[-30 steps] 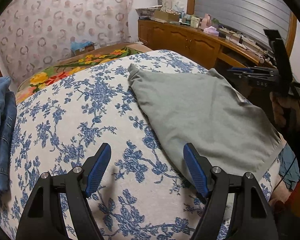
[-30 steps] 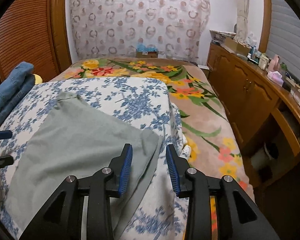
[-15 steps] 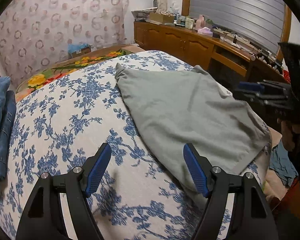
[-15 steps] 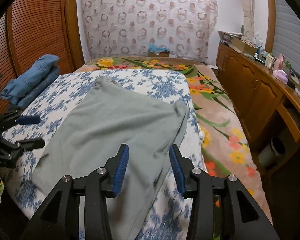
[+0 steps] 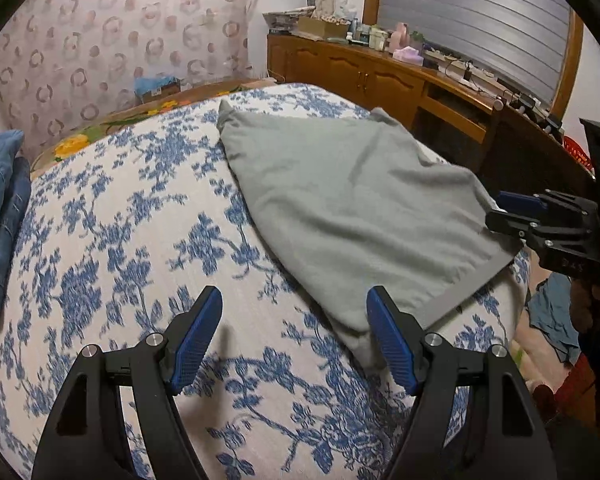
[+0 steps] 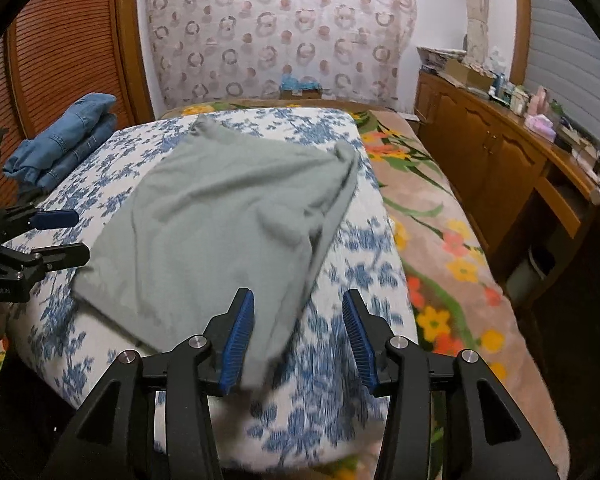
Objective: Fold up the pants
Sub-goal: 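Lower both tools to the shirt hem and close them on it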
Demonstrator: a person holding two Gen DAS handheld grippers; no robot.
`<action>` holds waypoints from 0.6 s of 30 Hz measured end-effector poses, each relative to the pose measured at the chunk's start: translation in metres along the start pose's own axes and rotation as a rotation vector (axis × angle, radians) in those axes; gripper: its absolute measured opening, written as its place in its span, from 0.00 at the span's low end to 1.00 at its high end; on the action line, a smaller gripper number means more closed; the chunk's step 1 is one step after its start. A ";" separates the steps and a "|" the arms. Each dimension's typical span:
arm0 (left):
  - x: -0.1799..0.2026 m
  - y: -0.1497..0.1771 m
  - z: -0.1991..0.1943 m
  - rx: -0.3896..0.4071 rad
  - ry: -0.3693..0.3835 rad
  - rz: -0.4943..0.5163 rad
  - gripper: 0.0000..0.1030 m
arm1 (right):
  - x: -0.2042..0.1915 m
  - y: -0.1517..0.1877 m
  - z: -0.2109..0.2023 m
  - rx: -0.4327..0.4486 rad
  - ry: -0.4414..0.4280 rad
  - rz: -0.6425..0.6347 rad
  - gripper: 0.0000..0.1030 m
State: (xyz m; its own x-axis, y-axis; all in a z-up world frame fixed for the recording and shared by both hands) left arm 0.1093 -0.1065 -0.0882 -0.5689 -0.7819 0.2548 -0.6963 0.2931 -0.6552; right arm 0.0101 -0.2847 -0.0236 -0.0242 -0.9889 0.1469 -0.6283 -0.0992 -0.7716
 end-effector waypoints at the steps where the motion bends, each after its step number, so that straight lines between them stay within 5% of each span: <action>1: 0.001 0.001 0.002 -0.012 -0.001 -0.001 0.73 | 0.000 0.002 -0.002 -0.006 -0.011 0.008 0.46; 13: 0.003 0.007 0.006 -0.026 0.020 -0.001 0.73 | 0.002 0.017 -0.004 -0.023 -0.072 0.018 0.46; 18: 0.003 0.006 -0.002 0.008 0.057 -0.026 0.57 | -0.007 0.020 -0.003 -0.028 -0.110 0.001 0.34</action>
State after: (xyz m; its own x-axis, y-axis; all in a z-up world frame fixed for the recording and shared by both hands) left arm 0.1028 -0.1063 -0.0901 -0.5752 -0.7563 0.3117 -0.7074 0.2685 -0.6538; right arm -0.0044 -0.2794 -0.0382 0.0597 -0.9954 0.0755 -0.6500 -0.0962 -0.7538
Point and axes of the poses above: each gripper's, at about its wrist camera, not at the fingertips, and z roughly the way its jaws point, x to its right, y to its underside, the point moved 1 cm from there along z, roughly the way its jaws point, and after that the axes turned 15 degrees about y, right-handed, at the moved point
